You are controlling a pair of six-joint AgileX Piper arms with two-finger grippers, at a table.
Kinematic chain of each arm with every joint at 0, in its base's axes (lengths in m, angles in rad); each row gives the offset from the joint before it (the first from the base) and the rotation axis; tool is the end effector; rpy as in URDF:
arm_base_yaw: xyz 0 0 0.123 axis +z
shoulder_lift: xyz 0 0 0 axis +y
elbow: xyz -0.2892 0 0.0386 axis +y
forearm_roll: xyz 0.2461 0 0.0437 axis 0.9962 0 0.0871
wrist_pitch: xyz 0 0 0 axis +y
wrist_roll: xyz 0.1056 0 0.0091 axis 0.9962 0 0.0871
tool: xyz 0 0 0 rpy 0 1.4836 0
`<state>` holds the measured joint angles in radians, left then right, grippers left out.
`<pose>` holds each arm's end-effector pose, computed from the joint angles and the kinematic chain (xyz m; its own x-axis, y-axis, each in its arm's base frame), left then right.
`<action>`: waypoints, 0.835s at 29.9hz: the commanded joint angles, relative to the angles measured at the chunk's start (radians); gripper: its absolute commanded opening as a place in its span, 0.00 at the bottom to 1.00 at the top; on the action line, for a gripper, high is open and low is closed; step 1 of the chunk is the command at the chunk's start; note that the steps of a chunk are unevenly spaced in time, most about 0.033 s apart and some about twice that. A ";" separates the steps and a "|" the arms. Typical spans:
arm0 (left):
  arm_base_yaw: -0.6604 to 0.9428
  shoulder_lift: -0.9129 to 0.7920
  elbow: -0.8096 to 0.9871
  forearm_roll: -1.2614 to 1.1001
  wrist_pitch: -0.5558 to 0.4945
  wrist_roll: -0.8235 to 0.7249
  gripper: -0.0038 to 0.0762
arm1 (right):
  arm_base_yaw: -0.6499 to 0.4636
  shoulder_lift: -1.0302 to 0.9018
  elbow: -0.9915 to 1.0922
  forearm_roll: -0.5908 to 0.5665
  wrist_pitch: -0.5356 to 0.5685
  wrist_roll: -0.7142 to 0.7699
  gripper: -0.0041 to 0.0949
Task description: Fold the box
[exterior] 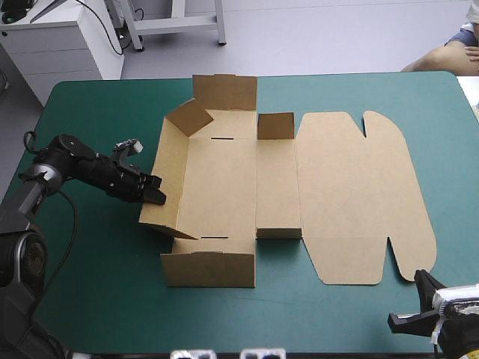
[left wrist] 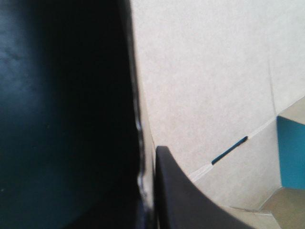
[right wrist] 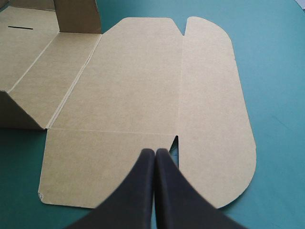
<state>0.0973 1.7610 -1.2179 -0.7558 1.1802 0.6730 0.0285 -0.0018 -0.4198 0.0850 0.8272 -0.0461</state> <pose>0.3355 -0.0348 0.2281 -0.9526 0.1576 -0.2600 0.2847 0.7631 -0.5802 0.0177 0.0071 0.2686 -0.3122 0.0026 -0.9500 -0.0842 0.9960 0.0304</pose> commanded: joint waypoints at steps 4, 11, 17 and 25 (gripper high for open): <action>-0.133 -0.042 -0.048 0.308 0.114 -0.036 0.04 | -0.006 0.026 -0.030 0.000 -0.073 -0.001 0.02; -0.256 -0.042 -0.159 0.712 0.114 -0.128 0.04 | -0.006 0.026 -0.028 0.000 -0.076 -0.001 0.02; -0.337 -0.042 -0.297 0.879 0.112 0.100 0.04 | -0.006 0.026 -0.028 0.000 -0.076 -0.001 0.02; -0.430 -0.042 -0.437 0.957 -0.074 0.251 0.04 | -0.006 0.026 -0.022 0.000 -0.092 -0.001 0.02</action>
<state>-0.2983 1.7664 -1.5956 0.1238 1.1900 0.8804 0.0285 -0.0018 -0.4179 0.0850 0.8190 -0.0461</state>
